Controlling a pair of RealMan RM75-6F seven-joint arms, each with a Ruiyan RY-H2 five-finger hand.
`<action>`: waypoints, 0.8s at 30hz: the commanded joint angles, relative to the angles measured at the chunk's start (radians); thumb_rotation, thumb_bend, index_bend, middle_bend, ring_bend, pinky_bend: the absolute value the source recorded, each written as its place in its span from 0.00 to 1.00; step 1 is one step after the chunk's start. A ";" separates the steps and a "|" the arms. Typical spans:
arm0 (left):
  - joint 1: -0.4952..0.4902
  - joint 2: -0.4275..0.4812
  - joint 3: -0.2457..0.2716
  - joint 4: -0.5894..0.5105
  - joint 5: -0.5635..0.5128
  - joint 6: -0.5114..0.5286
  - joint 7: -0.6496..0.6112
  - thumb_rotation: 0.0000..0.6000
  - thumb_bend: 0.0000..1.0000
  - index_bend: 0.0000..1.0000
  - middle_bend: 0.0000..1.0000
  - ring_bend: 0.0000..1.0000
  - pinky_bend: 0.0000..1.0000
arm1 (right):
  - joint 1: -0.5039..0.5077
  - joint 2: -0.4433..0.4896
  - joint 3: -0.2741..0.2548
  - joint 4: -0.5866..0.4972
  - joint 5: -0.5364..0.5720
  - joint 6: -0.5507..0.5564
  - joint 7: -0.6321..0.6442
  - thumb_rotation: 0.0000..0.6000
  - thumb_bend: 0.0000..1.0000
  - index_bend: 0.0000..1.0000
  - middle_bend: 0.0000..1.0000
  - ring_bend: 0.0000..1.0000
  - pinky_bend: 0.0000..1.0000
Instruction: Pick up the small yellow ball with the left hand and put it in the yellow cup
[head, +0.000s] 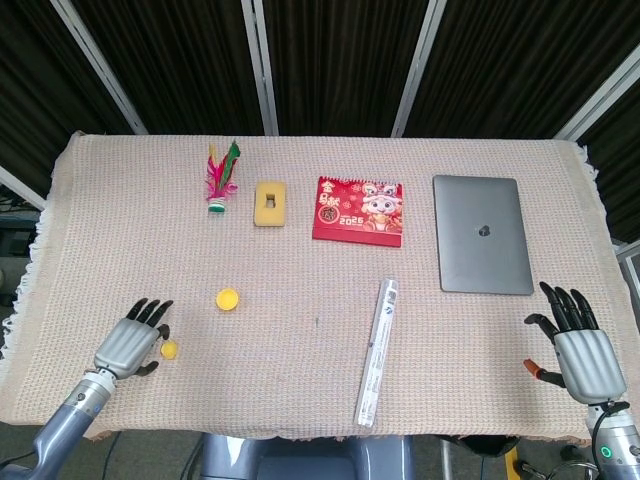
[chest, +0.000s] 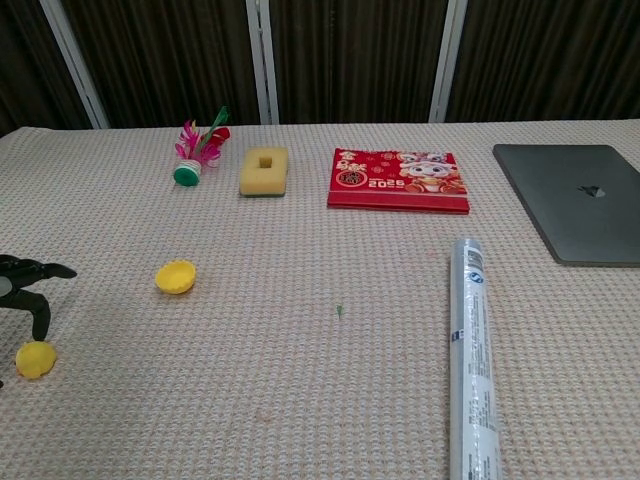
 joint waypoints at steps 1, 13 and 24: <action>-0.002 -0.003 0.000 -0.003 -0.001 0.000 0.003 1.00 0.25 0.40 0.00 0.00 0.01 | 0.000 0.000 0.000 0.000 0.000 0.000 0.000 1.00 0.00 0.37 0.00 0.00 0.00; -0.010 -0.019 0.002 -0.008 -0.003 0.002 0.019 1.00 0.28 0.41 0.00 0.00 0.01 | 0.000 0.001 0.000 0.000 0.001 -0.001 0.001 1.00 0.00 0.37 0.00 0.00 0.00; -0.012 -0.021 0.003 -0.009 -0.012 0.010 0.029 1.00 0.32 0.46 0.00 0.00 0.01 | 0.000 0.001 0.000 -0.001 0.001 -0.001 0.001 1.00 0.00 0.37 0.00 0.00 0.00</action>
